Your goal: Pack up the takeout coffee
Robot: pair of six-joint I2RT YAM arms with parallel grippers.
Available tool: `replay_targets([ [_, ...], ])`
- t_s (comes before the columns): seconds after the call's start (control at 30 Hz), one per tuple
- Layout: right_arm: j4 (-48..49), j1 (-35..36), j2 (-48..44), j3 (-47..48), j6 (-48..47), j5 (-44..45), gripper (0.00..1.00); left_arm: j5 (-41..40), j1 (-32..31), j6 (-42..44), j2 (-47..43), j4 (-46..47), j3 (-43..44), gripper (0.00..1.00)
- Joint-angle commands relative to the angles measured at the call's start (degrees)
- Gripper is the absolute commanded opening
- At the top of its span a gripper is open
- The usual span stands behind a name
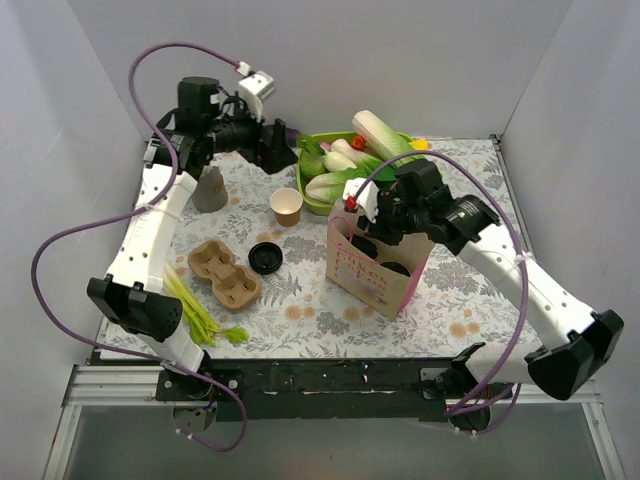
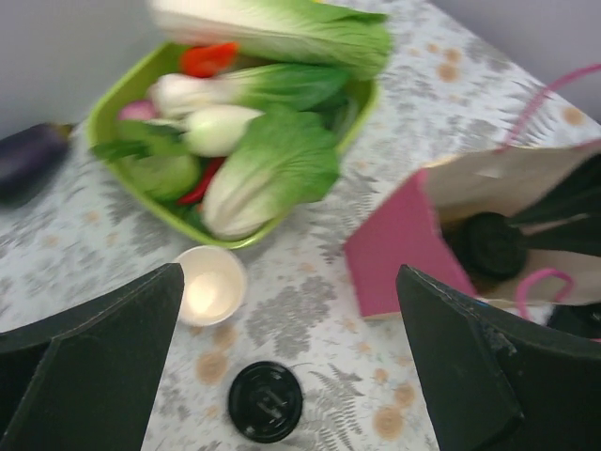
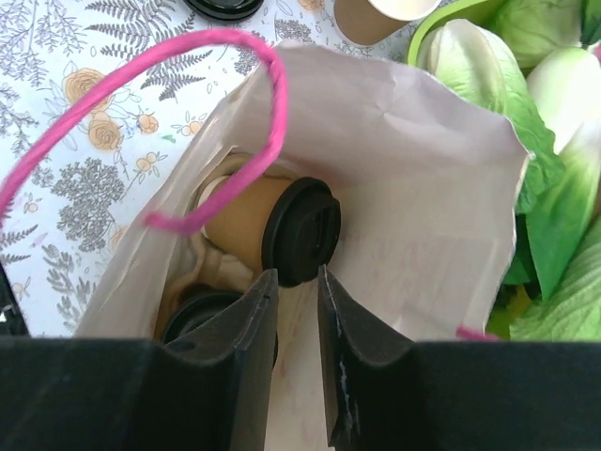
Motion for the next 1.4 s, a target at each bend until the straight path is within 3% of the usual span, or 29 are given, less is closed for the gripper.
replay_targets([
  [0.0,-2.9,0.3,-8.1,-0.6,0.1,-0.3,0.33,9.6,-10.3,2.6,1.4,-2.5,2.1,0.98],
  [0.07,-4.4,0.2,-9.3,-1.9,-0.4,-0.7,0.34,9.0,-14.4,3.2,3.0,0.6,1.6,0.98],
  [0.27,-6.9,0.3,-13.6,-4.2,0.7,-0.6,0.35,14.1,-16.5,9.3,14.6,2.0,8.9,0.98],
  [0.63,-7.2,0.3,-14.8,-5.0,3.8,-0.8,0.35,19.6,-20.3,19.6,23.5,-3.9,15.8,0.96],
  [0.73,-6.3,0.3,-13.9,-5.7,3.7,-0.7,0.35,20.6,-21.2,19.7,23.7,-4.4,15.4,0.86],
  [0.93,-1.5,0.3,-11.9,-8.5,2.3,-0.5,0.35,23.7,-21.6,14.8,21.3,-3.9,12.6,0.48],
  [0.97,-0.9,0.3,-11.3,-8.6,1.9,-0.6,0.34,23.8,-21.6,14.5,20.6,-4.0,11.7,0.40],
  [1.0,-0.7,0.3,-10.9,-8.6,1.4,-0.6,0.34,23.6,-21.6,13.7,19.9,-3.8,9.2,0.15],
  [1.03,-0.5,0.3,-10.6,-8.3,1.4,-0.6,0.34,23.4,-21.7,13.1,17.7,-3.5,7.7,0.09],
  [1.23,2.8,1.7,-12.1,-10.7,-1.2,-0.2,0.37,17.7,-22.8,7.4,6.1,7.9,-8.9,0.00],
  [1.37,8.7,3.3,-18.5,-19.4,-5.4,-1.0,0.48,12.0,-24.8,4.7,-5.7,16.6,-20.2,0.00],
])
